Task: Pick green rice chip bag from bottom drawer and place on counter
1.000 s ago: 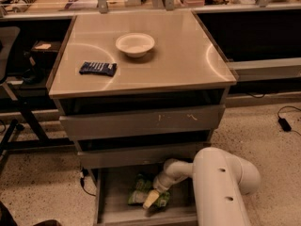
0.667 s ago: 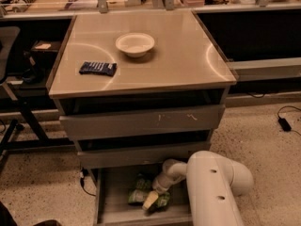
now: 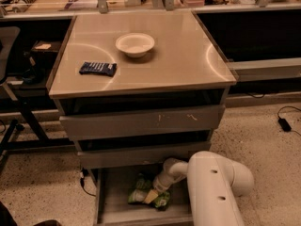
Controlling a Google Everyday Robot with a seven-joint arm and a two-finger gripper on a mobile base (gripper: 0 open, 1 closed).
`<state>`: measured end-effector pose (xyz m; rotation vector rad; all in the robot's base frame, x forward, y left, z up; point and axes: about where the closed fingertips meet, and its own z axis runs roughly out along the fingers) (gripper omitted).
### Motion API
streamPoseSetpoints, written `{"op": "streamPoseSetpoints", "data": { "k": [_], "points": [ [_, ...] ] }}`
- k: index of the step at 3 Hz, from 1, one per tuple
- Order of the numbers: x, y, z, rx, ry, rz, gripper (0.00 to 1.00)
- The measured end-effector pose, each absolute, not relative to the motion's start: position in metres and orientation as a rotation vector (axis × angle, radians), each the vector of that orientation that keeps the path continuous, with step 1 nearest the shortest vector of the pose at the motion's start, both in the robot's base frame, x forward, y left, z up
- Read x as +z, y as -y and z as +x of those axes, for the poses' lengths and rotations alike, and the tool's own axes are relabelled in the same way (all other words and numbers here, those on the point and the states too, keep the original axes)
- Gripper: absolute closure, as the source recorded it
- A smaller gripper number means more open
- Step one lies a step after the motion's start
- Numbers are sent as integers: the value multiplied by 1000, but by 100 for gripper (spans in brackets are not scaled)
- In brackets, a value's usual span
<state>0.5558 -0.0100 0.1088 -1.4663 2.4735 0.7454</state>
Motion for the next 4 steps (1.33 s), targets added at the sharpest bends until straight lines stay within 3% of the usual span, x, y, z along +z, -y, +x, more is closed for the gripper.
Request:
{"op": "streamPoseSetpoints", "data": {
  "k": [2, 3, 4],
  "points": [
    [118, 10, 556, 745, -2473, -1466, 90],
    [120, 11, 556, 745, -2473, -1466, 100],
    [143, 19, 550, 730, -2479, -1398, 100]
  ]
}}
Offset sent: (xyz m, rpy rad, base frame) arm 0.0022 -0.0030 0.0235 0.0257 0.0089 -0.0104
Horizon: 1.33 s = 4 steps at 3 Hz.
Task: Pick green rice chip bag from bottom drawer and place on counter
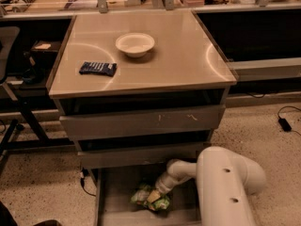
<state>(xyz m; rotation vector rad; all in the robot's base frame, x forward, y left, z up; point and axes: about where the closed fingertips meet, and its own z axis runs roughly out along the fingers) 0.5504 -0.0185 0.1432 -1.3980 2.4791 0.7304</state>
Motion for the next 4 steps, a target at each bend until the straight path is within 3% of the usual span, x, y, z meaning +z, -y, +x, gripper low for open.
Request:
{"op": "streamPoseSetpoints", "data": {
  "k": [2, 4],
  "points": [
    [286, 98, 581, 521, -2463, -940, 100],
    [311, 115, 567, 496, -2489, -874, 100]
  ]
}}
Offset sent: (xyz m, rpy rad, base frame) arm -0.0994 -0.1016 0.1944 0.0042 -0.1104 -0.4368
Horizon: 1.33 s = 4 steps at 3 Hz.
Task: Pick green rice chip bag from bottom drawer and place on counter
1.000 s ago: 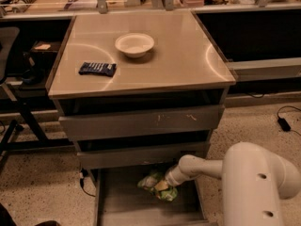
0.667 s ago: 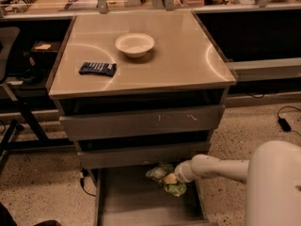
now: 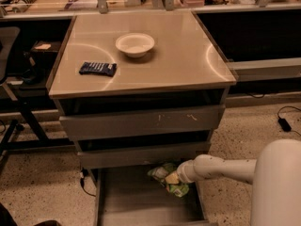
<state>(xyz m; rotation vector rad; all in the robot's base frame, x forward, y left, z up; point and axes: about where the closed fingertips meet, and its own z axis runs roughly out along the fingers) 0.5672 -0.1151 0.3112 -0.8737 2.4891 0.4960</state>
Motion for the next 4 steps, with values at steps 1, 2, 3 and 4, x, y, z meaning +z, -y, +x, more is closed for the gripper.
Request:
{"op": "streamPoseSetpoints", "data": {
  "k": [1, 2, 3, 4],
  "points": [
    [321, 140, 538, 471, -2564, -792, 100],
    [327, 163, 493, 449, -2646, -702, 100],
    [337, 180, 464, 415, -2678, -626, 100],
    [350, 177, 476, 400, -2623, -616, 100]
  ]
}}
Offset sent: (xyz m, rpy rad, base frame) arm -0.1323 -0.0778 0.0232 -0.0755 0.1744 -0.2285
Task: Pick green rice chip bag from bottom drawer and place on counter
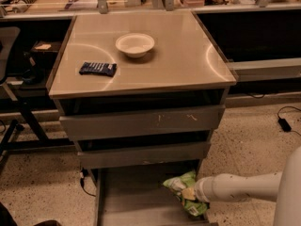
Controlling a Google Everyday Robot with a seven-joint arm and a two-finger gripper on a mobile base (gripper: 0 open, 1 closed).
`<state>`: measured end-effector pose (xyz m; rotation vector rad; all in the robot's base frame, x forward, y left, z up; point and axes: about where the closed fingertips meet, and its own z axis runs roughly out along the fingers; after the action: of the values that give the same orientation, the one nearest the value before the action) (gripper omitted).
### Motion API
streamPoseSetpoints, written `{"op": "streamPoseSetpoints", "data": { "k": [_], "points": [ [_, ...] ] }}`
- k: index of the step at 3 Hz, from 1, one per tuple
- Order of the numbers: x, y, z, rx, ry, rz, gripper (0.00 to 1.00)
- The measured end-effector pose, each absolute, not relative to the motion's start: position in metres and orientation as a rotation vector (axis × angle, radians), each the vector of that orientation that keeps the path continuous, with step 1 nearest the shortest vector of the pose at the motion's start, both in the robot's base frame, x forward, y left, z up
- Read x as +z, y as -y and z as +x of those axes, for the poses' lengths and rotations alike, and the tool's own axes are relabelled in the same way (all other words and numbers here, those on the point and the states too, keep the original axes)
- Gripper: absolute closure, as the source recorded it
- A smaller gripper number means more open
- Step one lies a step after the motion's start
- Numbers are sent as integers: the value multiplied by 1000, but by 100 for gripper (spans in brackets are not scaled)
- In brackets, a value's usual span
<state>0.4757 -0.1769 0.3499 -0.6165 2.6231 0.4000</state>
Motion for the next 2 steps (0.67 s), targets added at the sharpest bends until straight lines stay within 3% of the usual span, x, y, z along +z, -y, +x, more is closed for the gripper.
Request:
{"op": "streamPoseSetpoints", "data": {
  "k": [2],
  "points": [
    [401, 169, 555, 331, -2456, -632, 100]
  ]
}}
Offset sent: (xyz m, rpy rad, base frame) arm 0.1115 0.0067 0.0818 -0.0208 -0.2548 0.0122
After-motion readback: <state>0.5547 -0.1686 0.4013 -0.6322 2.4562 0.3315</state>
